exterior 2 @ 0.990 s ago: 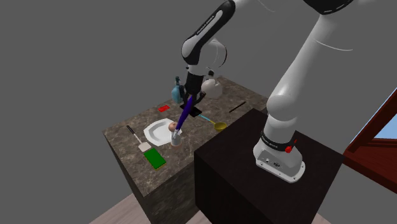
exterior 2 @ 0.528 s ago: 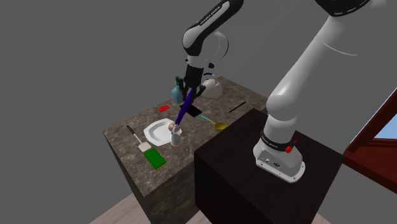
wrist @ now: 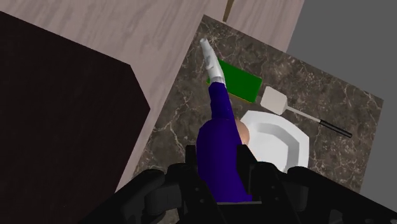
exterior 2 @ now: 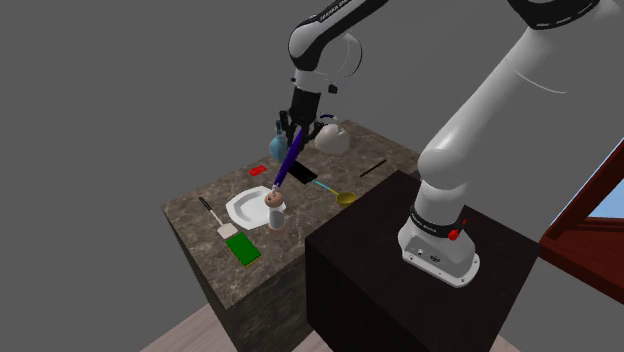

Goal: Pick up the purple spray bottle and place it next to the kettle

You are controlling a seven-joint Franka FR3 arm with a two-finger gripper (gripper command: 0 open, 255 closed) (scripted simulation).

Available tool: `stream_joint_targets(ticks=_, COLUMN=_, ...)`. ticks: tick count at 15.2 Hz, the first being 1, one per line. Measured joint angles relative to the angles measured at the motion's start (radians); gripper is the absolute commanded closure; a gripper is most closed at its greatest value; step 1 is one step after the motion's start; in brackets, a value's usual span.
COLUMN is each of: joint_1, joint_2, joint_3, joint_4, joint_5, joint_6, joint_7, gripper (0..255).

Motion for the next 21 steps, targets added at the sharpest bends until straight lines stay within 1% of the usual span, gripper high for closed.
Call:
stream_joint_targets(ticks=3, joint_1=-0.033, joint_2=0.035, joint_3=-0.039, joint_4=0.046, joint_5=-0.031, joint_6=-0.030, joint_7=-0.041, gripper=255)
stream_joint_targets(ticks=8, joint_1=-0.095, joint_2=0.136, joint_3=-0.114, joint_4=0.158, joint_5=-0.082, joint_6=-0.079, joint_7=-0.132, gripper=255)
stream_joint_targets(ticks=11, joint_1=-0.123, joint_2=0.208, joint_3=-0.149, joint_4=0.227, joint_5=-0.099, joint_6=-0.094, joint_7=-0.182, gripper=255)
stream_joint_targets(ticks=15, joint_1=-0.162, joint_2=0.314, joint_3=-0.193, joint_4=0.369, joint_5=-0.122, joint_6=-0.154, joint_7=-0.235, gripper=255)
stream_joint_targets(ticks=18, joint_1=-0.193, joint_2=0.399, joint_3=-0.223, joint_4=0.465, joint_5=-0.130, joint_6=-0.183, joint_7=-0.284, gripper=255)
stream_joint_targets(ticks=21, joint_1=-0.222, joint_2=0.484, joint_3=-0.246, joint_4=0.582, joint_5=-0.136, joint_6=-0.232, joint_7=-0.321, gripper=255)
